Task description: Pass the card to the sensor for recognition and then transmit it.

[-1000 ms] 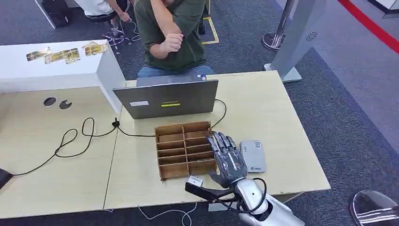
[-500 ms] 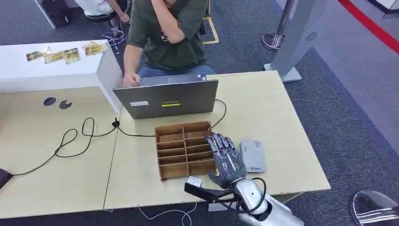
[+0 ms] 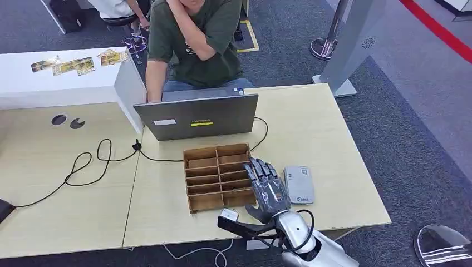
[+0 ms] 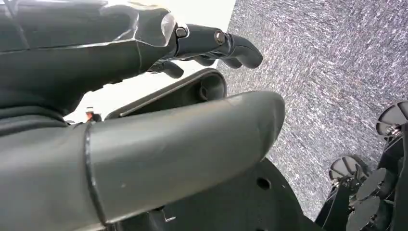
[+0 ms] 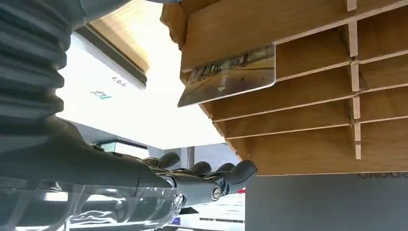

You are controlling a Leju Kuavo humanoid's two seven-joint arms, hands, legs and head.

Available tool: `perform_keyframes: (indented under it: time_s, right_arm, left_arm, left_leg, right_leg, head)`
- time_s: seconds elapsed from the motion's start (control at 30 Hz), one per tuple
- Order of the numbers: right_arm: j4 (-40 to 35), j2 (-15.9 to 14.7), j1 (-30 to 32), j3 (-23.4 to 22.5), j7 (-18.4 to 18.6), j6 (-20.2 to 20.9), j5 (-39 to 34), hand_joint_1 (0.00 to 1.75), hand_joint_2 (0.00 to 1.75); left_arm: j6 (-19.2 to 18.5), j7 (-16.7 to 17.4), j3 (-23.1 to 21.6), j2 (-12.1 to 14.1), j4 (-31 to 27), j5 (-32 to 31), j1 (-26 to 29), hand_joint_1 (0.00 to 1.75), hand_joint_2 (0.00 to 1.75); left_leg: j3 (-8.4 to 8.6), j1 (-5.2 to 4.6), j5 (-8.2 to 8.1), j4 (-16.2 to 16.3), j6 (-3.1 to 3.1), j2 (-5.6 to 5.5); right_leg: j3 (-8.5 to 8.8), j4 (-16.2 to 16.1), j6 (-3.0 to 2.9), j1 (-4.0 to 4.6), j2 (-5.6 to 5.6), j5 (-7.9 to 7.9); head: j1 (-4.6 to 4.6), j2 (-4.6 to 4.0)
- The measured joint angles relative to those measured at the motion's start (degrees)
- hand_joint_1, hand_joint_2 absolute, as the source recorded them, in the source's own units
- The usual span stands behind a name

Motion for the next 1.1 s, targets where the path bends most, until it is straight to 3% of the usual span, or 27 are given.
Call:
perform_keyframes:
  time_s: [0.93,1.0,1.07,1.1]
  right_arm:
    - [0.0,0.0,-0.5,0.8,-0.1,-0.2,-1.7,0.02,1.75]
    - [0.0,0.0,-0.5,0.9,0.0,-0.2,-1.9,1.31,1.75]
    - [0.0,0.0,-0.5,0.9,0.0,-0.2,-2.2,1.34,1.75]
    - [0.0,0.0,-0.5,1.0,0.0,-0.3,-2.4,1.26,1.75]
  left_arm:
    - [0.0,0.0,0.0,0.1,0.0,-0.1,0.0,0.00,0.00]
    - [0.0,0.0,0.0,0.1,0.0,-0.1,0.0,0.00,0.00]
    - [0.0,0.0,0.0,0.1,0.0,-0.1,0.0,0.00,0.00]
    - [0.0,0.0,0.0,0.1,0.0,-0.1,0.0,0.00,0.00]
  left_leg:
    - [0.00,0.00,0.00,0.0,0.00,0.00]
    - [0.00,0.00,0.00,0.0,0.00,0.00]
    - [0.00,0.00,0.00,0.0,0.00,0.00]
    - [0.00,0.00,0.00,0.0,0.00,0.00]
  right_leg:
    - [0.00,0.0,0.00,0.00,0.00,0.00]
    - [0.00,0.0,0.00,0.00,0.00,0.00]
    - [0.00,0.0,0.00,0.00,0.00,0.00]
    - [0.00,0.0,0.00,0.00,0.00,0.00]
  head:
    - [0.00,0.00]
    - [0.00,0.00]
    - [0.02,0.00]
    - [0.02,0.00]
